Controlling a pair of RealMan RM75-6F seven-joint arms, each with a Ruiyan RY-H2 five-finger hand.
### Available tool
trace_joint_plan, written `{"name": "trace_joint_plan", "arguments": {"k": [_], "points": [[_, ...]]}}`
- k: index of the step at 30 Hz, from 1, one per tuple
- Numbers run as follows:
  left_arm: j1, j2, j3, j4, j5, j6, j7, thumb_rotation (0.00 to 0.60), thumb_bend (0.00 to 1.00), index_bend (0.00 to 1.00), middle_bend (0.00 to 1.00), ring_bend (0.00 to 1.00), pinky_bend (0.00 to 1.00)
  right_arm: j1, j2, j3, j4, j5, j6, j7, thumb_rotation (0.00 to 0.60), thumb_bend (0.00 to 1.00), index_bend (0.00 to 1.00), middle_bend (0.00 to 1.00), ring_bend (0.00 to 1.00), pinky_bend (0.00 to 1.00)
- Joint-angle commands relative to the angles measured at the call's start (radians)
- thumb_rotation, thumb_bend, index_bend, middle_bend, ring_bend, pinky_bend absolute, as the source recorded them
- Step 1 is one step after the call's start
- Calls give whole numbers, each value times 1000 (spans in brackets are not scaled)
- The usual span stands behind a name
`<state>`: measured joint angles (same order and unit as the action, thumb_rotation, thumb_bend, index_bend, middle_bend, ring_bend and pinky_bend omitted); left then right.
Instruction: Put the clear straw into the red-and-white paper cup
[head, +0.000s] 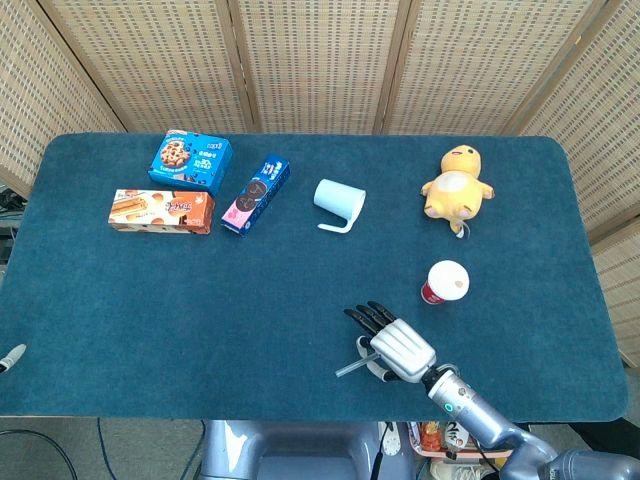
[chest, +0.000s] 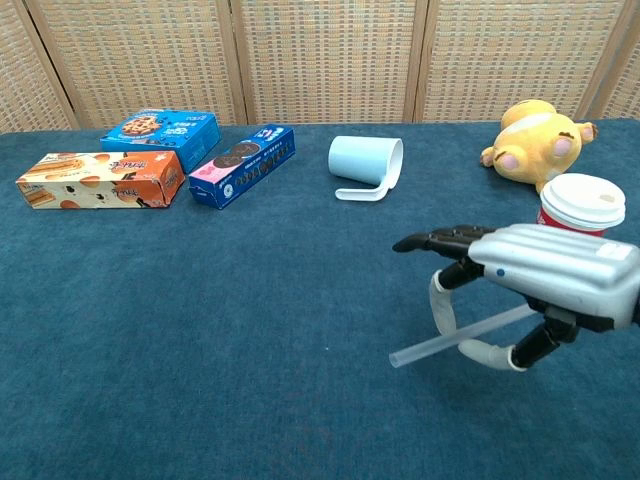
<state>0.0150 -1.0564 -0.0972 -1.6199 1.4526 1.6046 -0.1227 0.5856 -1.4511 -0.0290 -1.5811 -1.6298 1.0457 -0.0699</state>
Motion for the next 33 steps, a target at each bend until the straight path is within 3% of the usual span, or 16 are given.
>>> {"name": "trace_joint_plan", "arguments": {"k": [1,8,16,18,24,33], "points": [[-2,-3,1,5,-1,-3,1,600,55,0,0,0,0,29,91,77,-150,59,-11,89,600,489,691,93,0,0],[4,1,-7,4,-10,9,-13,600,54,0,0,0,0,61,242,200,-332,159,-18,237,600,499,691,93,0,0],[17,51,-15,-39,-16,31,-2,600,55,0,0,0,0,78,342,307,-412,257,-15,352,600,537,691,86,0,0],[22,73,-12,-57,-17,33,15,600,54,0,0,0,0,87,339,355,-396,332,-20,439,600,556,691,77,0,0],[29,110,-16,-86,-34,32,23,600,55,0,0,0,0,96,335,395,-346,407,-64,582,600,564,702,82,0,0],[26,163,-13,-113,-32,22,66,600,55,0,0,0,0,76,280,389,-216,405,-60,701,600,567,703,86,0,0]]}}
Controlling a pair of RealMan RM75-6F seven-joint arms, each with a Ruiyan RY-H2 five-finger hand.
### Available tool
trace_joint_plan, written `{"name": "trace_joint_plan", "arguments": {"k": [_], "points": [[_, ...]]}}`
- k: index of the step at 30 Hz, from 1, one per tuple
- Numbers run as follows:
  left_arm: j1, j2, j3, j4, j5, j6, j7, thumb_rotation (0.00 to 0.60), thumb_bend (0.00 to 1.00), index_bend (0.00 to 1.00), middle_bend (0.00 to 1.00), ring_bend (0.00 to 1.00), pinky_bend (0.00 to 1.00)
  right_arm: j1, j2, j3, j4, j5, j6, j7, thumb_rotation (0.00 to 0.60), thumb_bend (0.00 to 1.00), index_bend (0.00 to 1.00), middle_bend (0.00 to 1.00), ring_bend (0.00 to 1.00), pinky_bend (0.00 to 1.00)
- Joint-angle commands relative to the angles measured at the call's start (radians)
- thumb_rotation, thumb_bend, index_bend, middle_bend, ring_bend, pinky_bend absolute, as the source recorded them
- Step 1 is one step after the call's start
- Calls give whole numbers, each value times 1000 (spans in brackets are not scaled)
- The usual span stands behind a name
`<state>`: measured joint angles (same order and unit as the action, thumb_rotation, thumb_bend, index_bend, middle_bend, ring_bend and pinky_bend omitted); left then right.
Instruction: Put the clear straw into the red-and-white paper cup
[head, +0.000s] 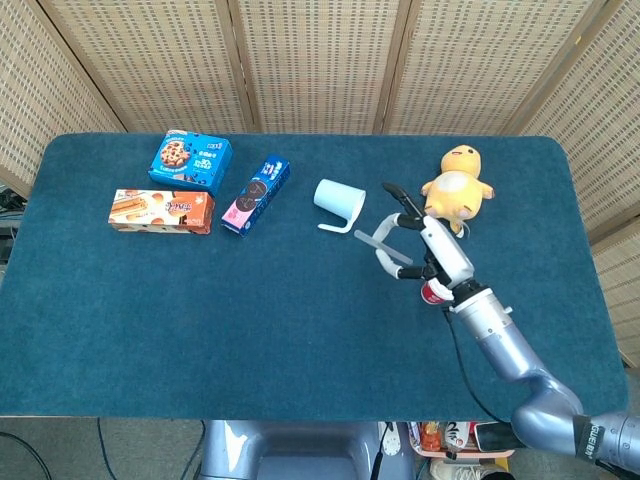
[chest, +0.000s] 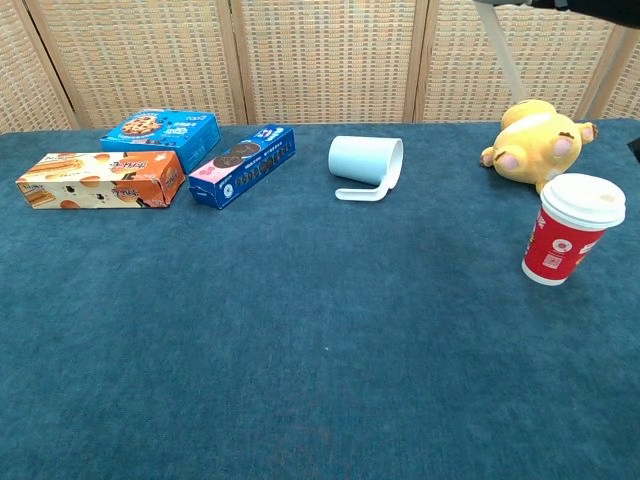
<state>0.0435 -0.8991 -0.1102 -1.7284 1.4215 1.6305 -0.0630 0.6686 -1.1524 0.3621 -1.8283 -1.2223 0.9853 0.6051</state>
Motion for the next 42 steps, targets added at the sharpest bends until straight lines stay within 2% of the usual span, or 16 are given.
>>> {"name": "trace_joint_plan", "arguments": {"k": [1,6,9,13,17,42], "points": [[-3,8,-1,-6,-2,-6,9,600,55,0,0,0,0,-9,-23,-2,41,-3,0,34,600,567,703,86,0,0],[-10,19,-1,-17,-6,-17,21,600,55,0,0,0,0,-28,-44,-9,91,-11,7,100,600,568,704,87,0,0],[-18,26,-3,-20,-11,-28,34,600,55,0,0,0,0,-54,-46,-11,106,-21,12,188,600,587,704,77,0,0],[-32,41,-14,-15,-15,-36,51,600,55,0,0,0,0,-103,-84,-22,172,-51,87,259,600,593,704,71,0,0],[-37,47,-17,-26,-26,-44,60,600,55,0,0,0,0,-126,-91,-41,195,-92,104,313,600,593,704,71,0,0],[-58,36,-11,-49,-43,-72,81,600,55,0,0,0,0,-172,-148,-127,340,-192,142,393,600,594,704,63,0,0]]}}
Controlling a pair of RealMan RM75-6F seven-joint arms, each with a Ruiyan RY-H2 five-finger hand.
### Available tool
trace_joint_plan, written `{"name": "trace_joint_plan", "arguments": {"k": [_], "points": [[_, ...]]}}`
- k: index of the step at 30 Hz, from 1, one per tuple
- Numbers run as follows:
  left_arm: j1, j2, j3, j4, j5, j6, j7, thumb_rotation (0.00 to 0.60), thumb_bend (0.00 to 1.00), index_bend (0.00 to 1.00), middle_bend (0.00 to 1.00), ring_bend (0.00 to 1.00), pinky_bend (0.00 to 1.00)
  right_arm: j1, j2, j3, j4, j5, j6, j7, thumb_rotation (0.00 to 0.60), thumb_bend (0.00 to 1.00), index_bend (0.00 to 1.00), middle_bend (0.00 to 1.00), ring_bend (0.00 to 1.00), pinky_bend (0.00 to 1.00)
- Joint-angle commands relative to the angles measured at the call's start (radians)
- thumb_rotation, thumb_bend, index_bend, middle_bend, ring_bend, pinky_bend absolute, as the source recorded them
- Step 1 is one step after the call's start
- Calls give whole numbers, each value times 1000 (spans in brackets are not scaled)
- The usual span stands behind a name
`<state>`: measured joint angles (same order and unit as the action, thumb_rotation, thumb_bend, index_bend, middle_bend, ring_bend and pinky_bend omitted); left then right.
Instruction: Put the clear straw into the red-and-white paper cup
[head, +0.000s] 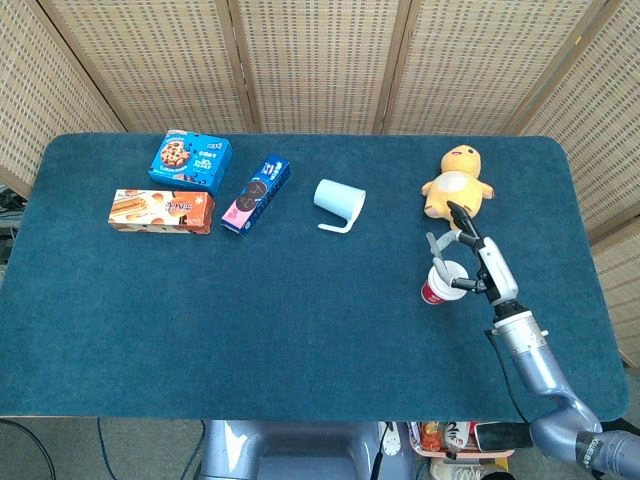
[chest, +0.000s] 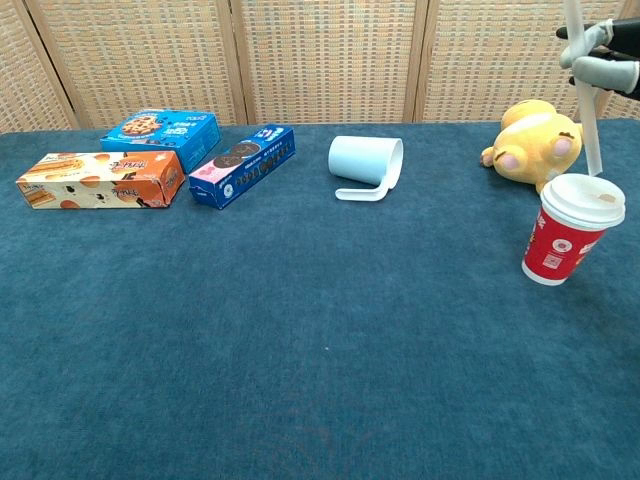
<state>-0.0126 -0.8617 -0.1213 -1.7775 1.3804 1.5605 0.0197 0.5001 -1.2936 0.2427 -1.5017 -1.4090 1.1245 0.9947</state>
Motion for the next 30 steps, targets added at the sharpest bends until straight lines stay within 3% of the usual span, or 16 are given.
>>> {"name": "trace_joint_plan", "arguments": {"k": [1,30], "points": [[-2,-1,1,0,-2,-5,-4,600,55,0,0,0,0,-4,-10,-11,21,-7,2,4,600,594,704,63,0,0],[-3,-16,6,14,-11,-9,-16,600,55,0,0,0,0,5,-58,-23,99,-2,-16,6,600,593,705,65,0,0]]}}
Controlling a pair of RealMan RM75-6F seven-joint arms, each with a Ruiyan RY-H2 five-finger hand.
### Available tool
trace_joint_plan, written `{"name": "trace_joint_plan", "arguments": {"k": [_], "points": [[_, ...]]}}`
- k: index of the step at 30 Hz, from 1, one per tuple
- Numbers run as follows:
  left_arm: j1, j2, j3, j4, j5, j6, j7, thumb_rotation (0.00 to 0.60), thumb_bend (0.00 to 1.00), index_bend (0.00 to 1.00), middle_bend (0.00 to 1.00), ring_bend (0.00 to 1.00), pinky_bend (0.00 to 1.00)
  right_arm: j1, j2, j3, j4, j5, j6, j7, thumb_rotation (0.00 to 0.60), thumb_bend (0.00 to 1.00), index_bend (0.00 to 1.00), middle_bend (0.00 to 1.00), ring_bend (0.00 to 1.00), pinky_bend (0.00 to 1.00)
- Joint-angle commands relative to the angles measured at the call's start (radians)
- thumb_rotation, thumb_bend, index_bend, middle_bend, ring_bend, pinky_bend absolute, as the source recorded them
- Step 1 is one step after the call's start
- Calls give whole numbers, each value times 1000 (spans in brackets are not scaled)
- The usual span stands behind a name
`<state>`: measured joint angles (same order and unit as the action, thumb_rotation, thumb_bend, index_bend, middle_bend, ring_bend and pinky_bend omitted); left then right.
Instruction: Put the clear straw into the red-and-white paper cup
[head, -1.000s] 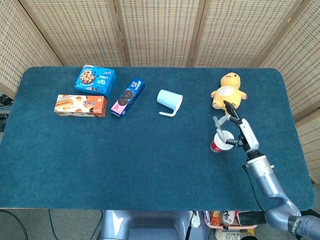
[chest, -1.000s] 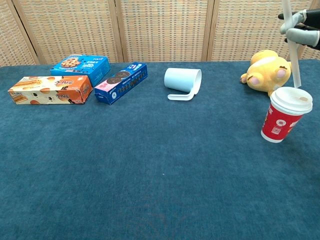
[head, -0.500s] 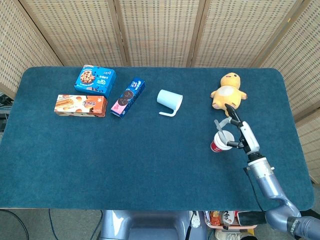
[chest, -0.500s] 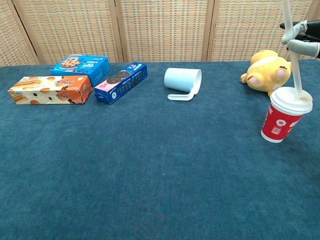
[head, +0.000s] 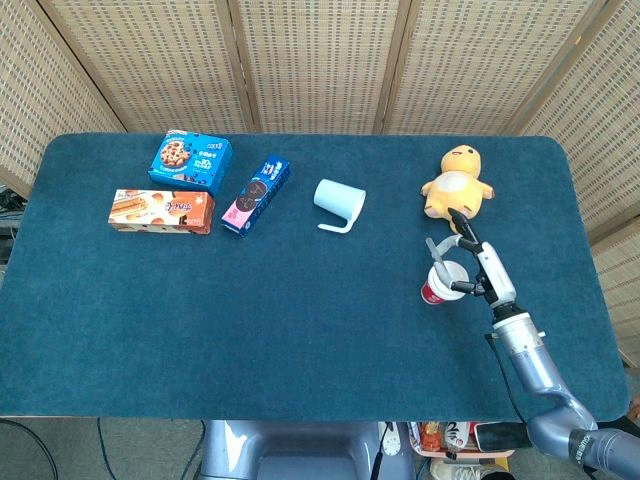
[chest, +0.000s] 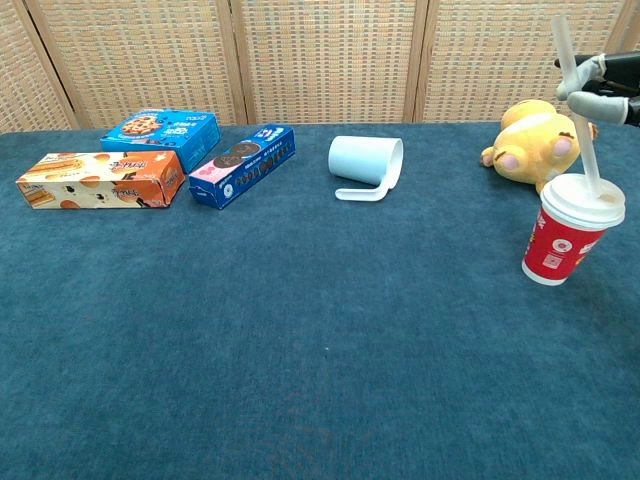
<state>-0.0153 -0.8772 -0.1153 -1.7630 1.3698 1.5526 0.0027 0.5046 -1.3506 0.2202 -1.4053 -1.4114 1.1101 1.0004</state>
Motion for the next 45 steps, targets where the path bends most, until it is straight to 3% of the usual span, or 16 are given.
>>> {"name": "trace_joint_plan", "arguments": {"k": [1,45], "points": [[-1,-1,0,0,0,-1,1,600,55,0,0,0,0,1,-2,0,4,1,-2,0,600,594,705,65,0,0],[-16,-11,4,-5,-9,-23,20,600,55,0,0,0,0,4,-31,-24,69,-8,-28,68,600,593,716,71,0,0]]}}
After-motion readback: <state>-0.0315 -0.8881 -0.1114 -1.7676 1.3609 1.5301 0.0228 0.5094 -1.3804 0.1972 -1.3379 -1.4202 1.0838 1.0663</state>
